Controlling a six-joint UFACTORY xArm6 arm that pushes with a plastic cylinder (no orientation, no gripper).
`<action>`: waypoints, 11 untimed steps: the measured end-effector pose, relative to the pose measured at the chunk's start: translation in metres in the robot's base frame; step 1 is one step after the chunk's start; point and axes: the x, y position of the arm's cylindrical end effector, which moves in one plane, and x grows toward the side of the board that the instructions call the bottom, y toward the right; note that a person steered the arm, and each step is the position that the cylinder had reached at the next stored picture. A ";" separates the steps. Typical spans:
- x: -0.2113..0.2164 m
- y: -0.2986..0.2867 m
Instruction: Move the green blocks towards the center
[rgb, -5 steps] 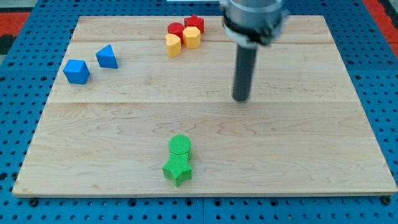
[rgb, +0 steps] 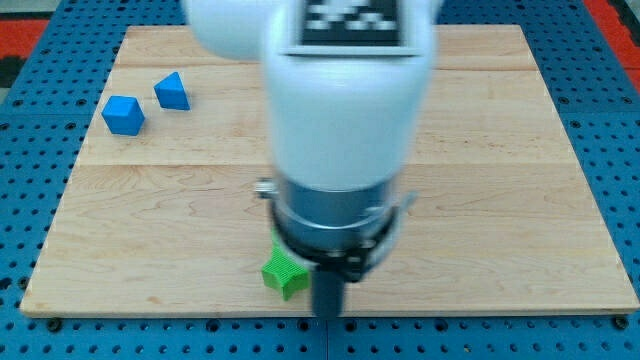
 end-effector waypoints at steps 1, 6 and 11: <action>-0.003 -0.051; -0.094 -0.005; -0.198 0.051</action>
